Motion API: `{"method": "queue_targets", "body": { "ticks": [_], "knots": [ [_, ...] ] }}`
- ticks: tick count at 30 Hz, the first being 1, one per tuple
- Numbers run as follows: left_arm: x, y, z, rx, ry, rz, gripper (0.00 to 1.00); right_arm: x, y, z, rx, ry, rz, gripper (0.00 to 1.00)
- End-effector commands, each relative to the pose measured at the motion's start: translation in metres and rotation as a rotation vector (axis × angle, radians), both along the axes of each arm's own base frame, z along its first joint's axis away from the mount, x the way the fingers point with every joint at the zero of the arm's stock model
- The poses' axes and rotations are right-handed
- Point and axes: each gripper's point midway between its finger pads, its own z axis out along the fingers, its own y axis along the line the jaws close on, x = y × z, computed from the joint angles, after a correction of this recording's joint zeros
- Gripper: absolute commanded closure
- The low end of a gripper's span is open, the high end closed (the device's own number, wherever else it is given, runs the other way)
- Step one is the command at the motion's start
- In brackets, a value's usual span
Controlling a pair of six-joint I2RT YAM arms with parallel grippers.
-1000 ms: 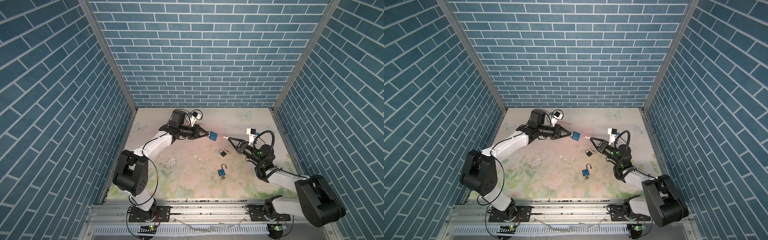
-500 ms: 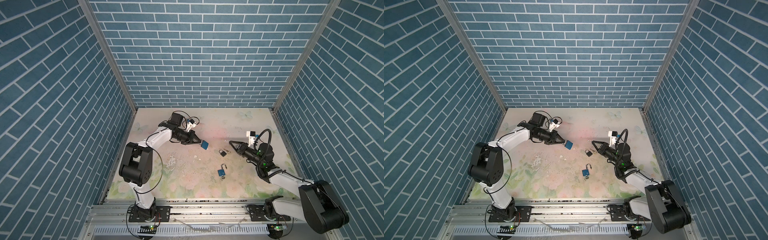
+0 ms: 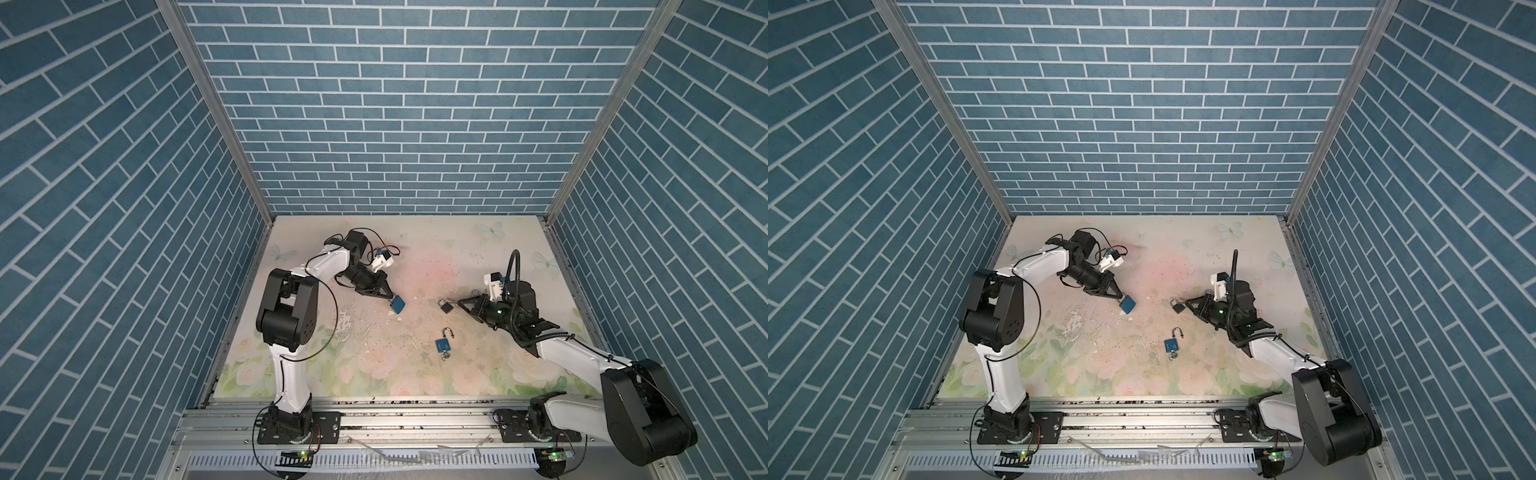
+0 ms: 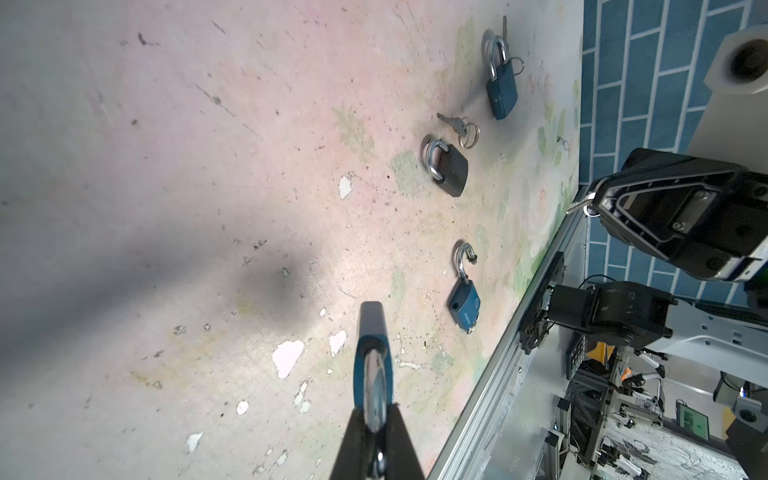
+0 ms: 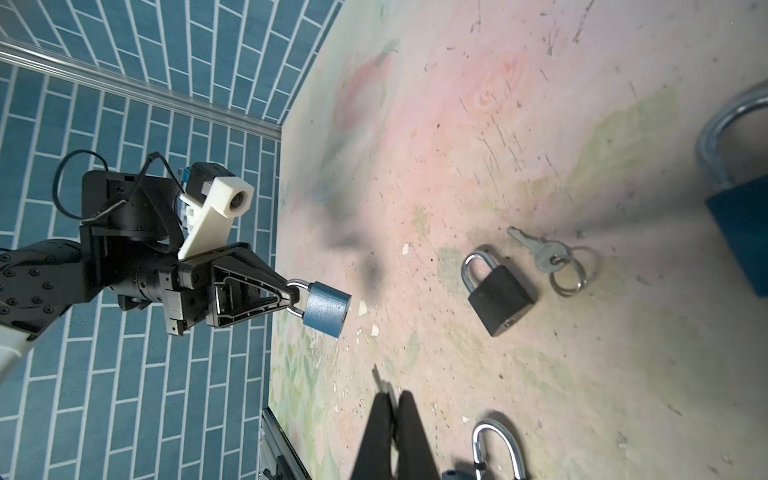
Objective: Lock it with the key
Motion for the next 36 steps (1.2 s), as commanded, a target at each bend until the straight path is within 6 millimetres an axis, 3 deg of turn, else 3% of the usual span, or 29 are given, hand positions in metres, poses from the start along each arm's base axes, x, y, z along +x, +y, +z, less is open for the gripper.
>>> {"method": "queue_targets", "body": {
  "ticks": [1, 7, 13, 27, 36],
  "knots": [
    [0.002, -0.001, 0.008, -0.068, -0.008, -0.047, 1.0, 0.006, 0.002, 0.012, -0.022, -0.044, 0.031, 1.0],
    [0.001, -0.005, -0.013, -0.087, 0.061, -0.087, 1.0, 0.013, 0.004, 0.011, -0.02, -0.037, 0.021, 1.0],
    [0.004, -0.009, -0.017, -0.119, 0.078, -0.118, 1.0, 0.02, 0.006, 0.014, -0.026, -0.04, 0.01, 1.0],
    [0.011, -0.005, -0.053, -0.072, 0.166, -0.16, 1.0, 0.034, 0.034, 0.001, -0.155, -0.031, -0.021, 1.0],
    [0.018, 0.001, -0.061, -0.005, 0.148, -0.147, 0.83, 0.05, 0.051, -0.018, -0.2, -0.015, -0.072, 1.0]
  ]
}}
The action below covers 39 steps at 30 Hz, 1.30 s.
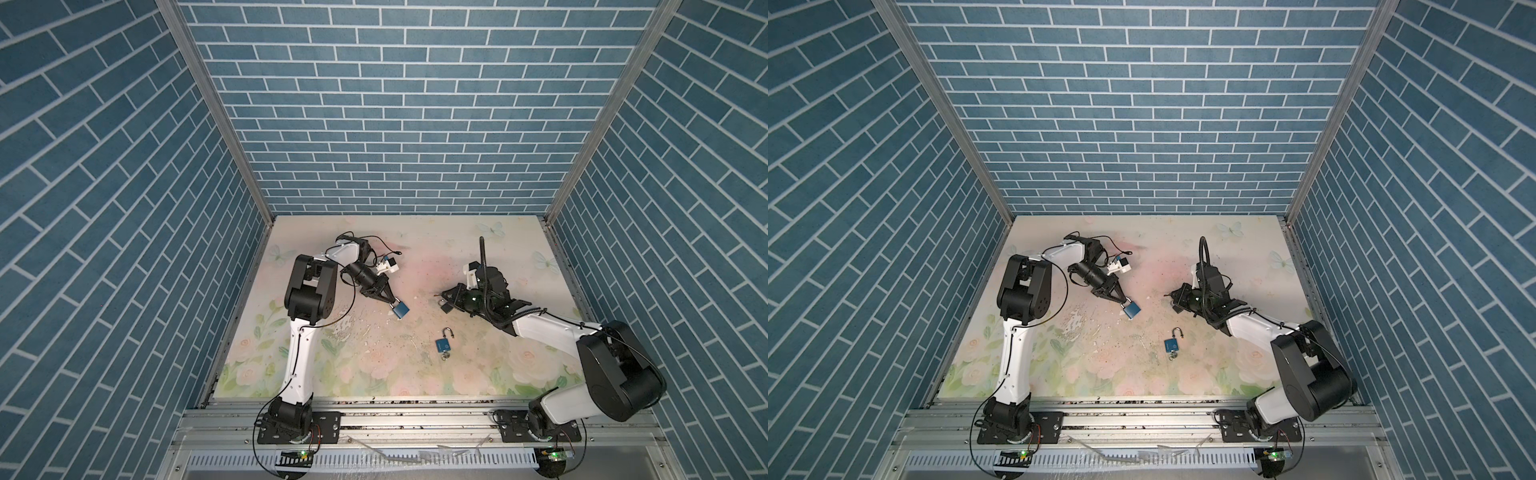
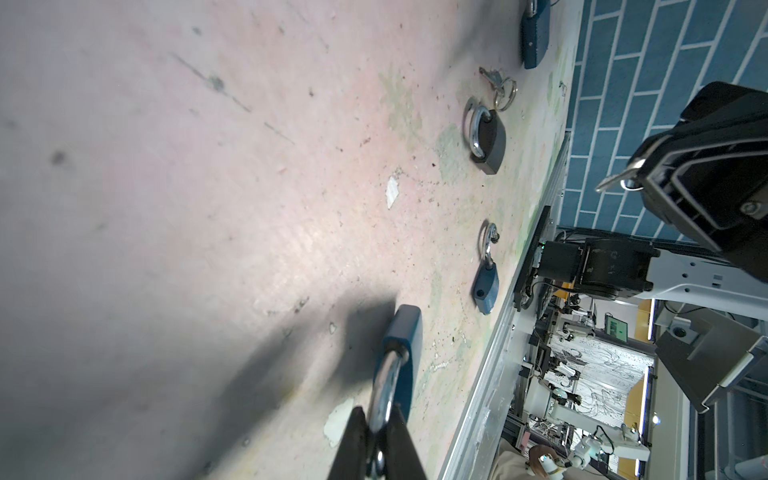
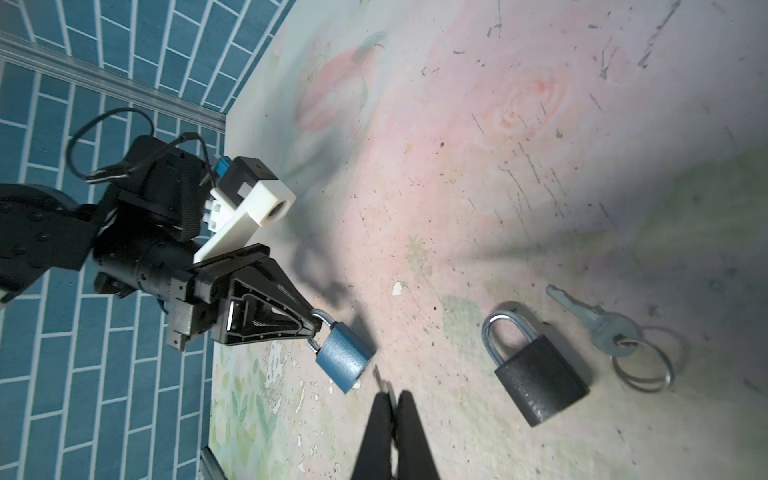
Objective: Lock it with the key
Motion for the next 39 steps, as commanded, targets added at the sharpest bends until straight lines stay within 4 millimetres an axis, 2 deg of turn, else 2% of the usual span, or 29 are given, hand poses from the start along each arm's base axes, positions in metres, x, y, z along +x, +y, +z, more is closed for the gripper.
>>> {"method": "queue_targets", "body": {
  "ticks": [1, 8, 16, 21, 23, 26, 31, 36, 39],
  "knots": [
    [0.005, 0.008, -0.009, 0.05, -0.004, 0.002, 0.8, 0.015, 0.004, 0.001, -0.018, -0.028, -0.05, 1.0],
    [0.013, 0.012, -0.012, 0.101, -0.026, 0.023, 0.59, 0.021, 0.023, -0.006, -0.035, -0.024, -0.021, 1.0],
    [0.033, 0.024, -0.005, 0.145, -0.074, 0.111, 0.55, 0.025, 0.044, -0.016, -0.041, -0.022, 0.007, 1.0],
    [0.062, 0.046, 0.015, 0.173, -0.152, 0.28, 0.53, 0.027, 0.061, -0.022, -0.047, -0.02, 0.031, 1.0],
    [0.076, 0.063, 0.026, 0.192, -0.177, 0.396, 0.54, 0.029, 0.069, -0.023, -0.05, -0.02, 0.034, 1.0],
    [0.088, 0.085, 0.041, 0.248, -0.199, 0.564, 0.52, 0.032, 0.078, -0.028, -0.051, -0.01, 0.025, 1.0],
    [0.082, 0.099, 0.081, 0.243, -0.303, 0.766, 0.51, 0.032, 0.093, -0.041, -0.056, 0.012, -0.006, 1.0],
    [0.059, 0.125, 0.115, 0.283, -0.416, 0.915, 0.5, 0.028, 0.103, -0.049, -0.076, 0.026, -0.011, 1.0],
    [0.042, 0.142, 0.134, 0.308, -0.473, 1.004, 0.47, 0.03, 0.101, -0.053, -0.115, 0.024, -0.044, 1.0]
  ]
}}
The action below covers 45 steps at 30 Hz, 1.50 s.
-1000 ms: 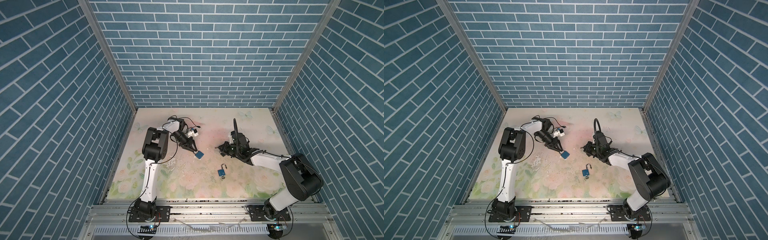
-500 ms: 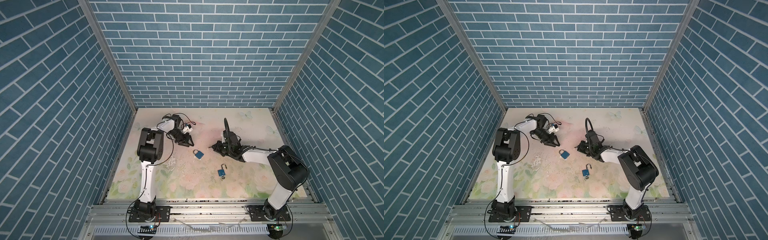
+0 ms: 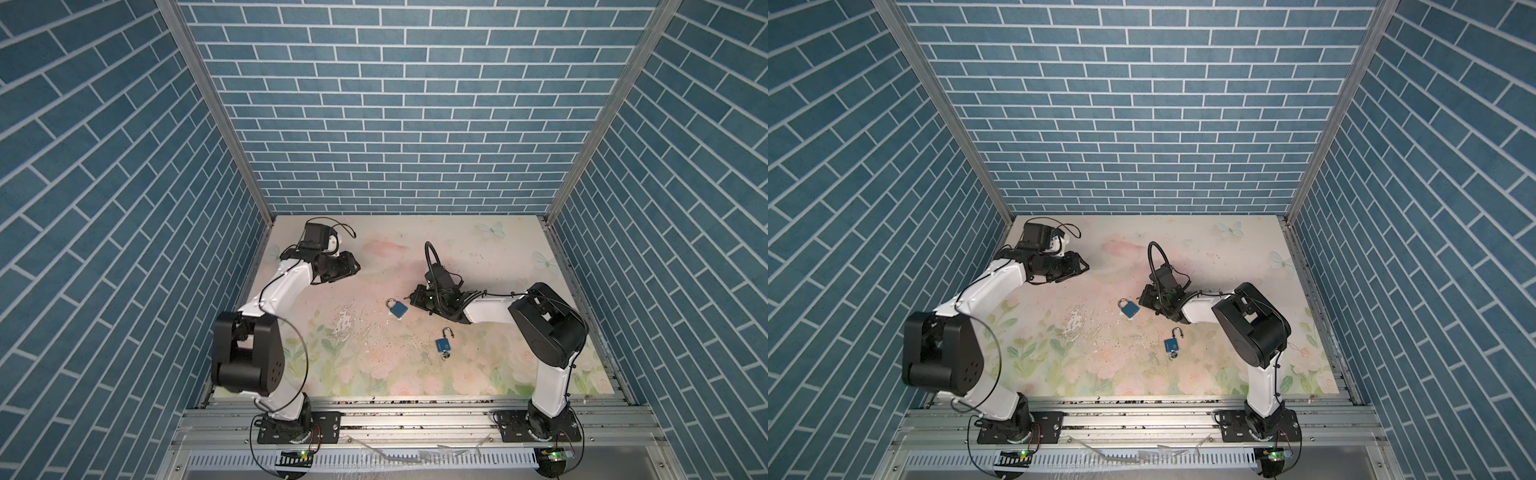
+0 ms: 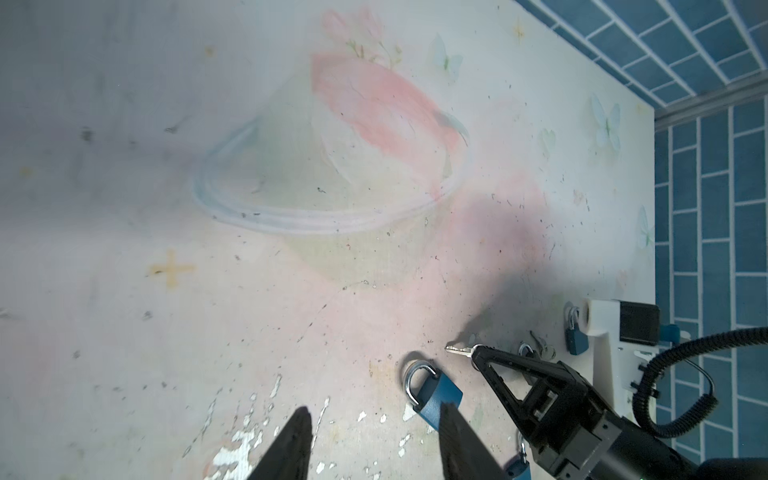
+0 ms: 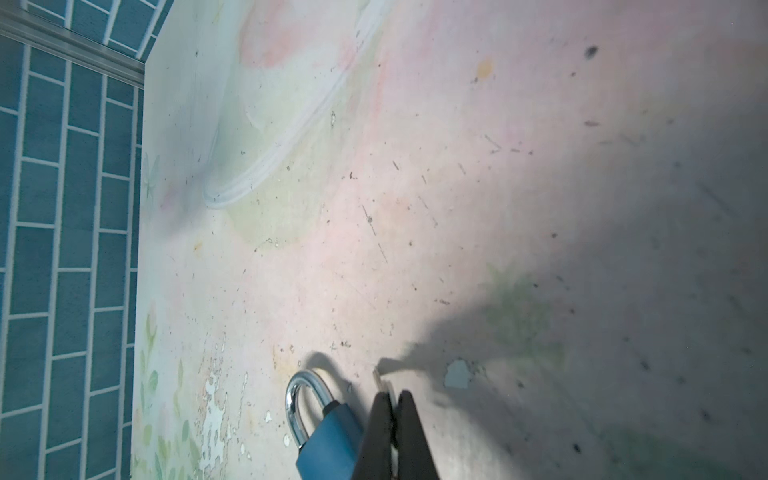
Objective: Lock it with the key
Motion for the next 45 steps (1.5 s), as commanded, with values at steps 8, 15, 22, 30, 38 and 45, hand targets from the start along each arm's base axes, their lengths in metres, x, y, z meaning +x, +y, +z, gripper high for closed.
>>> {"method": "queue_targets", "body": {
  "ticks": [8, 15, 22, 30, 38, 45],
  "knots": [
    [-0.032, 0.033, 0.048, 0.01, -0.186, 0.223, 0.26, 0.003, 0.005, -0.013, -0.05, 0.018, -0.094, 0.96],
    [-0.048, 0.032, 0.053, -0.007, -0.225, 0.206, 0.23, -0.004, 0.001, -0.021, -0.081, 0.029, -0.107, 0.89],
    [-0.06, 0.02, 0.061, -0.038, -0.253, 0.11, 0.22, -0.01, -0.007, -0.025, -0.103, 0.038, -0.109, 0.8],
    [-0.074, 0.007, 0.057, -0.076, -0.216, 0.024, 0.0, -0.009, -0.013, -0.019, -0.138, 0.02, -0.102, 0.68],
    [-0.087, 0.014, 0.047, -0.069, -0.195, 0.07, 0.0, -0.012, -0.031, 0.019, -0.253, -0.037, -0.068, 0.6],
    [-0.102, 0.007, 0.035, -0.084, -0.147, 0.024, 0.0, -0.041, -0.088, 0.058, -0.419, -0.061, -0.083, 0.6]
  ]
}}
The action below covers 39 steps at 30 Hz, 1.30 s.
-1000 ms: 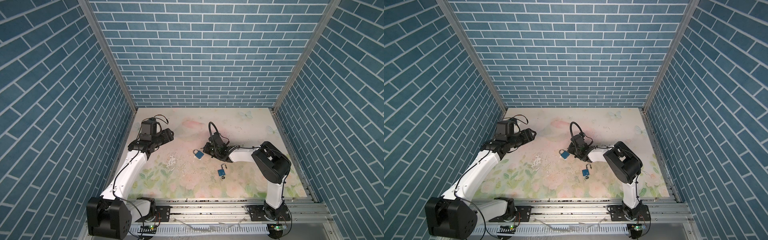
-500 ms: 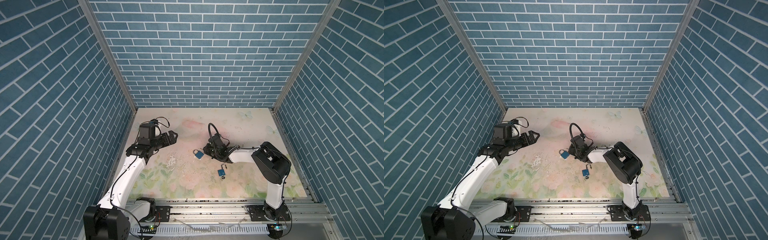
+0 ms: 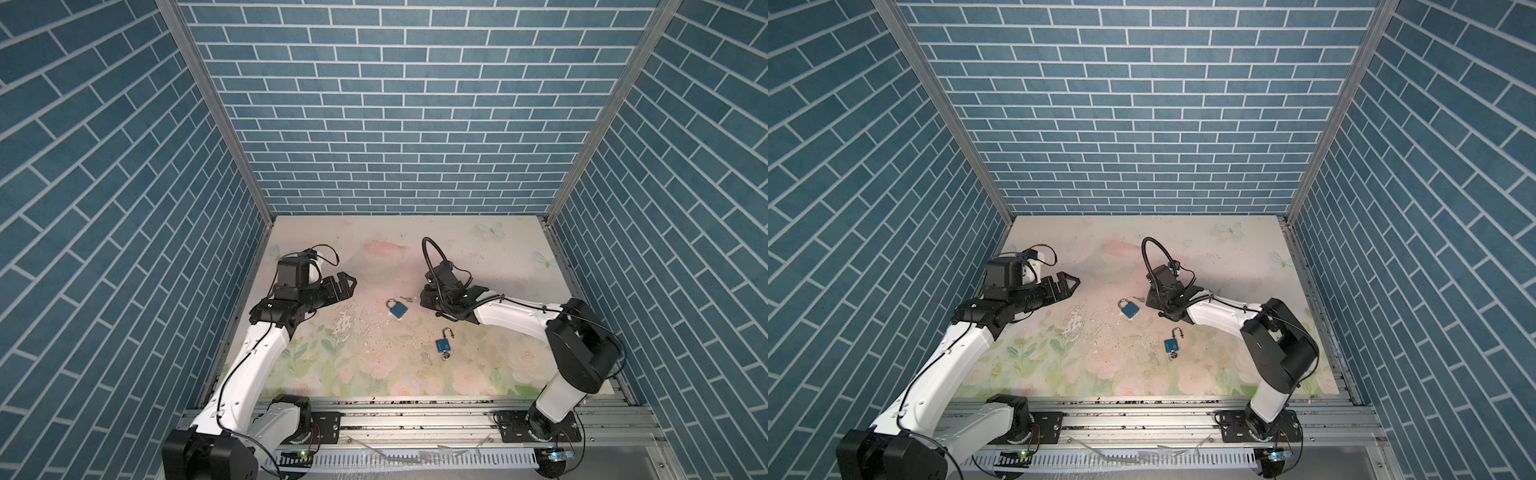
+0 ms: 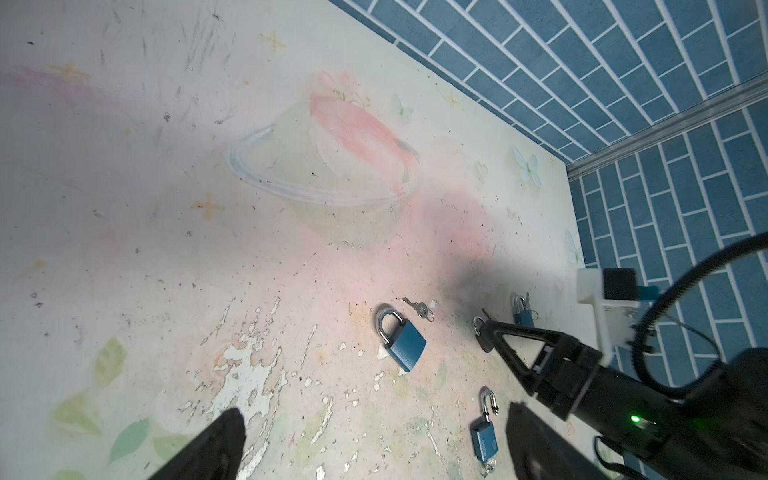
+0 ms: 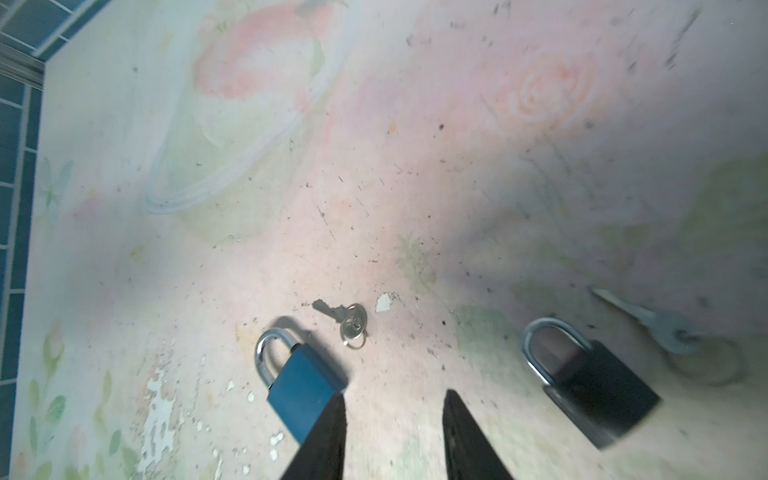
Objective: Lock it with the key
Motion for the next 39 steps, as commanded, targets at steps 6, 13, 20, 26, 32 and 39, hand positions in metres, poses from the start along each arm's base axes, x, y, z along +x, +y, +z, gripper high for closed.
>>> {"method": "queue_targets", "body": {
  "ticks": [6, 13, 20, 26, 32, 39],
  "knots": [
    [-0.03, -0.013, -0.027, 0.044, 0.106, -0.029, 0.0, -0.063, -0.079, 0.003, -0.223, 0.072, 0.013, 0.59],
    [-0.047, -0.054, -0.057, 0.048, 0.213, -0.116, 0.0, -0.111, -0.086, -0.014, -0.305, 0.104, 0.12, 0.59],
    [-0.055, -0.056, -0.057, 0.052, 0.174, -0.105, 0.0, -0.128, -0.066, -0.026, -0.359, 0.099, 0.185, 0.57],
    [-0.064, -0.044, -0.055, 0.083, 0.181, -0.07, 0.0, -0.129, -0.051, -0.039, -0.434, 0.107, 0.215, 0.52],
    [-0.068, -0.038, -0.053, 0.082, 0.172, -0.044, 0.0, -0.127, -0.047, -0.048, -0.461, 0.115, 0.215, 0.51],
    [-0.069, -0.036, -0.053, 0.092, 0.171, -0.045, 0.0, -0.129, -0.051, -0.063, -0.499, 0.141, 0.216, 0.5]
  ]
}}
